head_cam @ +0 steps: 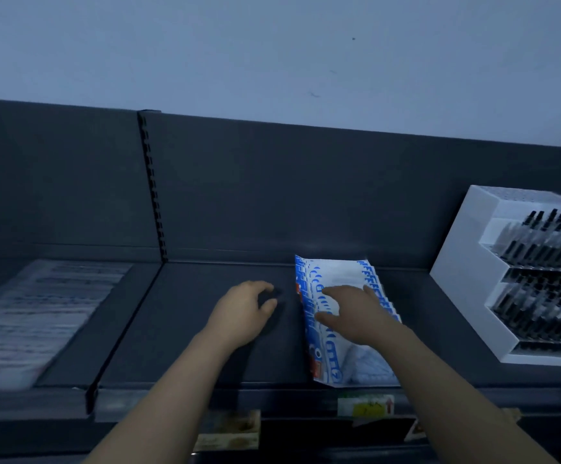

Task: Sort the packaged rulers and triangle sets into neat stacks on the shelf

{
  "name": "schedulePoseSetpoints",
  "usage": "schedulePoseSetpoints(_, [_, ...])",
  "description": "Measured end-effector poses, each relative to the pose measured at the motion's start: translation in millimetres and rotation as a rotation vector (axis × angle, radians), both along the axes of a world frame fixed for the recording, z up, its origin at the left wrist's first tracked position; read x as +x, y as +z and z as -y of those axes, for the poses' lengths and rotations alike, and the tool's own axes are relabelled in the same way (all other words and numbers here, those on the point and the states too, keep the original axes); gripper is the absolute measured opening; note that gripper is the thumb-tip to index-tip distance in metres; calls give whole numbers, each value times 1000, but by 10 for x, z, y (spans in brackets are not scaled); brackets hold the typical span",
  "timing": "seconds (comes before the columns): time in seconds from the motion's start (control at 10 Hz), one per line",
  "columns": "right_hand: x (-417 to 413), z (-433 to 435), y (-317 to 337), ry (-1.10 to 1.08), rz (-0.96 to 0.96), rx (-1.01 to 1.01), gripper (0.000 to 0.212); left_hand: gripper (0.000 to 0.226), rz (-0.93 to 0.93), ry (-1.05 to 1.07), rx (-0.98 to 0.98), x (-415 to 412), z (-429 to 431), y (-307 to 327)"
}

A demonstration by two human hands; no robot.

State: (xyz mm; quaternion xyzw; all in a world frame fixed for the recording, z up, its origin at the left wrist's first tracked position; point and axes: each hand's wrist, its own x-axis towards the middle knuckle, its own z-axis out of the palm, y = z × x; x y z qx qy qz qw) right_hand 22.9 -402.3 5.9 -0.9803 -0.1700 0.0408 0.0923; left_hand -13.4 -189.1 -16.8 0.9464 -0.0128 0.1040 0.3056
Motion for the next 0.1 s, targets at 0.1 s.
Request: schedulePoseSetpoints(0.1, [-96,-349,147,-6,40,32,50,38,18,19,23,-73,-398,152])
